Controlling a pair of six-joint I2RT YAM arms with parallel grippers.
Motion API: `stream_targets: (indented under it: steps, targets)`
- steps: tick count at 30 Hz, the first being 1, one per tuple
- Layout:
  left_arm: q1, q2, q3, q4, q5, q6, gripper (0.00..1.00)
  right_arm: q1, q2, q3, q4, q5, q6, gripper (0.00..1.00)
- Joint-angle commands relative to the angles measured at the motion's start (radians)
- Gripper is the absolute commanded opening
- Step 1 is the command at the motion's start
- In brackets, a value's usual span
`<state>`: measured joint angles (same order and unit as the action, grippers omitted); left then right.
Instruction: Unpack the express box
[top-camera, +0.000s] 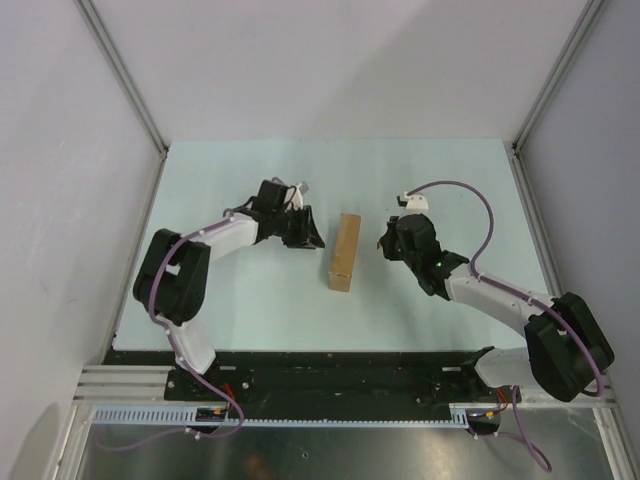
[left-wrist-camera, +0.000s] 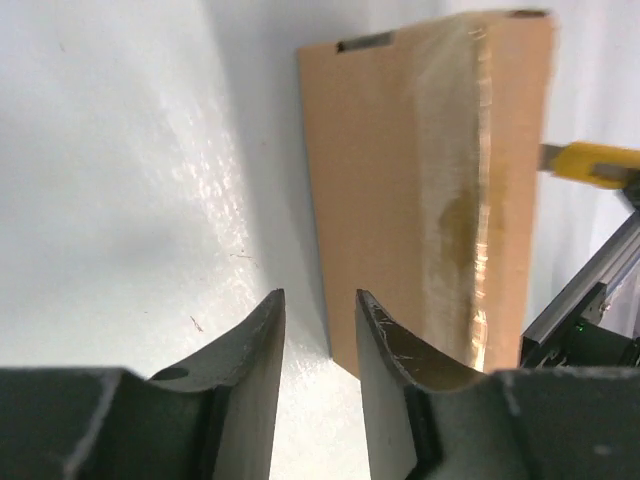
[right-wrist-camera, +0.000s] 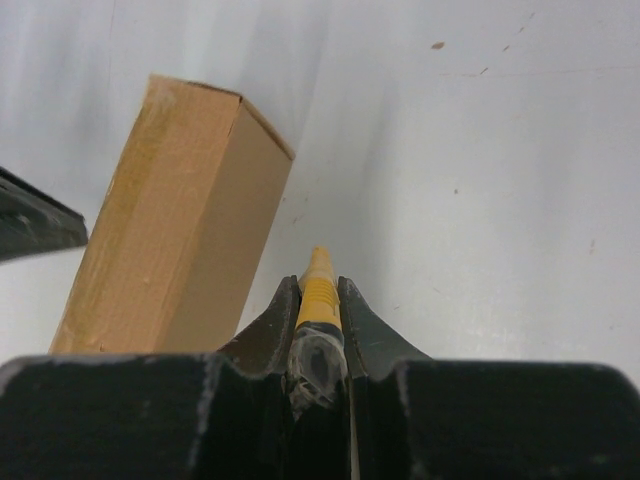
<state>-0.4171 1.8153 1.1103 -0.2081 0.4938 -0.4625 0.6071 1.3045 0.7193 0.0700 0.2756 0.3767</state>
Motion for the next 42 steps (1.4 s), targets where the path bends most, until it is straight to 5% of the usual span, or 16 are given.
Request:
stream_targets:
  steps: [1, 8, 10, 16, 24, 33, 42]
  targets:
    - [0.012, -0.120, 0.028, 0.016, -0.009, 0.062, 0.44, 0.028, 0.025, 0.046, 0.011, -0.035, 0.004, 0.00]
    - [0.000, -0.172, 0.097, 0.016, -0.011, 0.147, 0.90, 0.065, 0.015, 0.046, -0.021, -0.009, 0.014, 0.00]
    - [-0.015, -0.166, 0.102, 0.016, 0.000, 0.153, 0.94, 0.069, 0.009, 0.046, -0.025, -0.010, 0.018, 0.00]
    - [-0.096, -0.133, 0.141, 0.013, -0.035, 0.209, 1.00, 0.080, -0.010, 0.045, -0.032, 0.004, 0.033, 0.00]
    - [-0.189, -0.083, 0.249, -0.057, -0.290, 0.291, 1.00, 0.066, -0.077, 0.045, -0.133, 0.056, 0.041, 0.00]
    - [-0.275, -0.001, 0.275, -0.123, -0.478, 0.118, 1.00, 0.030, -0.155, 0.046, -0.233, 0.076, 0.036, 0.00]
    - [-0.305, 0.073, 0.329, -0.163, -0.492, 0.099, 0.96, -0.010, -0.198, 0.031, -0.266, 0.051, 0.018, 0.00]
